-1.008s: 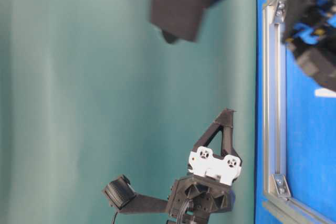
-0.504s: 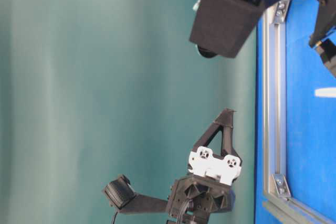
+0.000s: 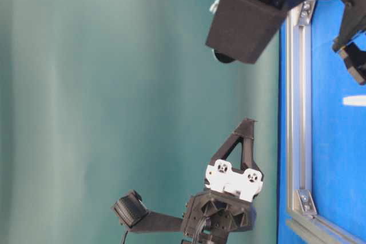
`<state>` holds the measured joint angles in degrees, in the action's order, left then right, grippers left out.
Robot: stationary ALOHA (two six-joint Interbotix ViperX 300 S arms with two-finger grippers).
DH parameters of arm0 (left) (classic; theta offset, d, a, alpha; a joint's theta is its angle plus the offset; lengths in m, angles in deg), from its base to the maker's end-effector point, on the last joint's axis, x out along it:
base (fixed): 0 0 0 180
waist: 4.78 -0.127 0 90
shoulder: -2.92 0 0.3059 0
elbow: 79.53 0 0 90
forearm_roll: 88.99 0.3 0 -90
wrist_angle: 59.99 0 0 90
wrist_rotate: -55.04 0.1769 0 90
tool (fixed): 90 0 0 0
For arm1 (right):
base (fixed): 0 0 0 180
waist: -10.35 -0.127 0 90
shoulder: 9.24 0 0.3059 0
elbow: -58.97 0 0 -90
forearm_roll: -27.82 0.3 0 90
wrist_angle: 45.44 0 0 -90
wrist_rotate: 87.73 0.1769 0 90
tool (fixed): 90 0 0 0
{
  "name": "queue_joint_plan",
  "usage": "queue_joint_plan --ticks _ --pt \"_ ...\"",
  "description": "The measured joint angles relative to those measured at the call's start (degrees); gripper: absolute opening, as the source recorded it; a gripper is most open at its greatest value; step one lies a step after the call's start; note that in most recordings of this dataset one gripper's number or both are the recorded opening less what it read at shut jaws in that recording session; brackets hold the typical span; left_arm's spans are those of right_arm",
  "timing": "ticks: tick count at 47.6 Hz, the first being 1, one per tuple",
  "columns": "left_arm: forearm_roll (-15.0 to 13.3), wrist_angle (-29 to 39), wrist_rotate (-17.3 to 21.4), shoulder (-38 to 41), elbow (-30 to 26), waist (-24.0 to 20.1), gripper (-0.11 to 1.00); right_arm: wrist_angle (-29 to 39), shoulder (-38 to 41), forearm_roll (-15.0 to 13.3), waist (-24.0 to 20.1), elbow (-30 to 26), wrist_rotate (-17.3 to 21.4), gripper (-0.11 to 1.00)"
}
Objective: Insert the wire through the string loop located in the center.
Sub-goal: 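Close the right gripper on the cable just behind the USB plug and lift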
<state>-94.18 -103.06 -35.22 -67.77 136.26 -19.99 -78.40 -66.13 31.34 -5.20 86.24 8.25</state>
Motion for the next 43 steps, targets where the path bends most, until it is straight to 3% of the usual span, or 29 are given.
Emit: queue_joint_plan --ticks 13,43 --pt "0.09 0.00 0.00 0.00 0.00 0.00 0.00 0.79 -0.88 0.09 0.00 0.18 0.09 -0.02" --pt "0.09 0.00 0.00 0.00 0.00 0.00 0.00 14.33 -14.59 0.00 -0.09 0.26 0.18 -0.02"
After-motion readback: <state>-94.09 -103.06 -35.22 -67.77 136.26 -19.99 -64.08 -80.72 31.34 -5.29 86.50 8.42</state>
